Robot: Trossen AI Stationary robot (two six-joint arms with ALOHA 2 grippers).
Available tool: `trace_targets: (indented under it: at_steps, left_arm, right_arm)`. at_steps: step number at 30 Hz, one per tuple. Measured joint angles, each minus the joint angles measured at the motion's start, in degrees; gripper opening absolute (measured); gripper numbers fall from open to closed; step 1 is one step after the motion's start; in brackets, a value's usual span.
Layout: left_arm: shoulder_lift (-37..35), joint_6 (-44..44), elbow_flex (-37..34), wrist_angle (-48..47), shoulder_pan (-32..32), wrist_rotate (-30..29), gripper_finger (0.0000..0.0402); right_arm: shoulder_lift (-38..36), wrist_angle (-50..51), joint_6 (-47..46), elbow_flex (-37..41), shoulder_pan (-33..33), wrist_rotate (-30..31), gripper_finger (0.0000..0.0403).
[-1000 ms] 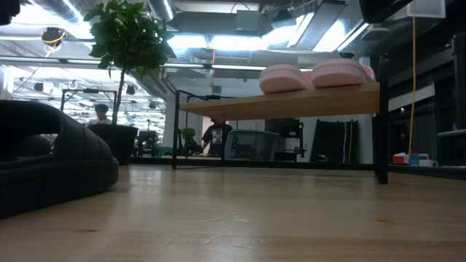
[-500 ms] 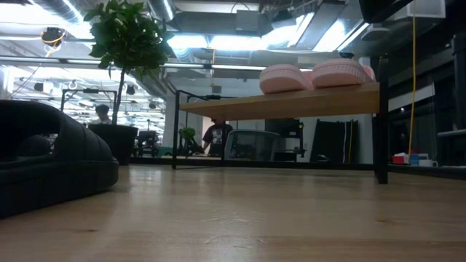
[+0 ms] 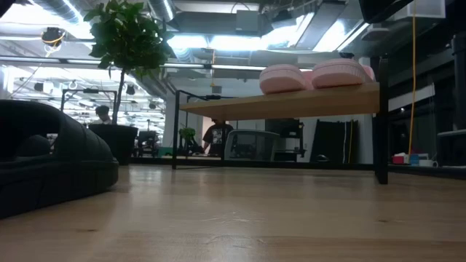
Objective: Pick and place slides into the shelf
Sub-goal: Put the right black slide on the shelf
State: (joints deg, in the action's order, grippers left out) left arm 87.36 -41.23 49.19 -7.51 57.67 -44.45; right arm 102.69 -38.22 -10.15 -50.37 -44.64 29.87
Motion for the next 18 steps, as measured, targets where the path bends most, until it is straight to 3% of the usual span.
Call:
trace_targets:
  at_steps: [18]
  left_arm:
    - [1.6, -5.0, 0.0, -14.9, 0.0, 2.7, 0.0121]
  right_arm:
    - [0.0, 0.0, 0.1, 0.0, 0.0, 0.0, 0.0004]
